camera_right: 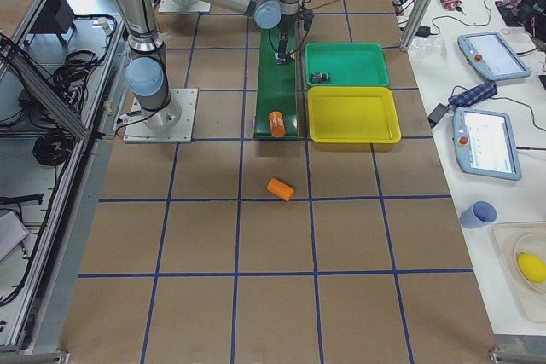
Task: Sort buttons by color to trays
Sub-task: 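Place green button on belt with left gripper while right gripper grasps yellow button, then drop yellow button in yellow tray while left gripper reaches for last button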
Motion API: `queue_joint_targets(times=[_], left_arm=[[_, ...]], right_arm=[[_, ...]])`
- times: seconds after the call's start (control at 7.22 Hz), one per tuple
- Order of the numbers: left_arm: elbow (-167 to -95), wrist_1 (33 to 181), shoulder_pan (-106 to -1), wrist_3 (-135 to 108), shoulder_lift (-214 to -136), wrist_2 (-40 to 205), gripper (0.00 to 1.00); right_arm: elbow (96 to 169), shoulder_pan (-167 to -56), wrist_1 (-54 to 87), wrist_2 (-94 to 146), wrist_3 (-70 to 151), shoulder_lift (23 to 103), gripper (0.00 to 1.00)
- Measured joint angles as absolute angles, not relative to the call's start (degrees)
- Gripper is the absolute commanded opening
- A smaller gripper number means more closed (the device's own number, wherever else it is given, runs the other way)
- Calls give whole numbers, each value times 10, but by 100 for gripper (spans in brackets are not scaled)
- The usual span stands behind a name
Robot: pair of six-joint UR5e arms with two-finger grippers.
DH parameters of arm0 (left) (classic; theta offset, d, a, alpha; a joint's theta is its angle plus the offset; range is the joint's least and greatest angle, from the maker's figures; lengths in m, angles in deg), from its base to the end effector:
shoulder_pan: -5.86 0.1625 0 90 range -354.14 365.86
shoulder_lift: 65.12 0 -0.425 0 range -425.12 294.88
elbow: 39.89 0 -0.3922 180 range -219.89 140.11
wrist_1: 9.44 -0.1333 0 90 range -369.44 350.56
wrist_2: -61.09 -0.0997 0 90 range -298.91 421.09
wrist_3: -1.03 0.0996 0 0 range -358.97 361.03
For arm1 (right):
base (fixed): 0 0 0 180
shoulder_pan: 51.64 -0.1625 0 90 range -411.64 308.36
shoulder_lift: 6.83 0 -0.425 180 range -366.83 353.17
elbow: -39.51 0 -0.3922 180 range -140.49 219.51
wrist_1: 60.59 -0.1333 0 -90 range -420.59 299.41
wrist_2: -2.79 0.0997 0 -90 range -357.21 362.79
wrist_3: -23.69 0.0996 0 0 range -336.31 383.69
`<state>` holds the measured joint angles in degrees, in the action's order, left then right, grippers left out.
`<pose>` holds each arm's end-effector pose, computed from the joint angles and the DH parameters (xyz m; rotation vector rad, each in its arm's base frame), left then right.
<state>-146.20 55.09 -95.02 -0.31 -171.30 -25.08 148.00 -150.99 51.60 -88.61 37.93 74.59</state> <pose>-0.2386 -0.5000 0.2492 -0.2500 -3.0717 -0.1989 0.2109 -0.4756 0.2966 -0.1305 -3.0952 -0.1215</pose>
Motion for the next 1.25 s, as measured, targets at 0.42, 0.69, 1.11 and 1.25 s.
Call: queue_joint_targets(times=[0.42,0.69,1.11,1.25], left_arm=[[-1439,565,-899,4,-1679,-252,100],[-1425,571,-823,13,-1671,-248,100],[-1392,572,-740,72,-1695,-251,100],[-1390,571,-717,99,-1704,-252,100]], right_arm=[[1486,-1501,556,-890,342,708,89],[1490,-1497,562,-891,340,695,4],[1492,-1476,537,-889,341,695,0],[1490,-1471,527,-888,340,699,0]])
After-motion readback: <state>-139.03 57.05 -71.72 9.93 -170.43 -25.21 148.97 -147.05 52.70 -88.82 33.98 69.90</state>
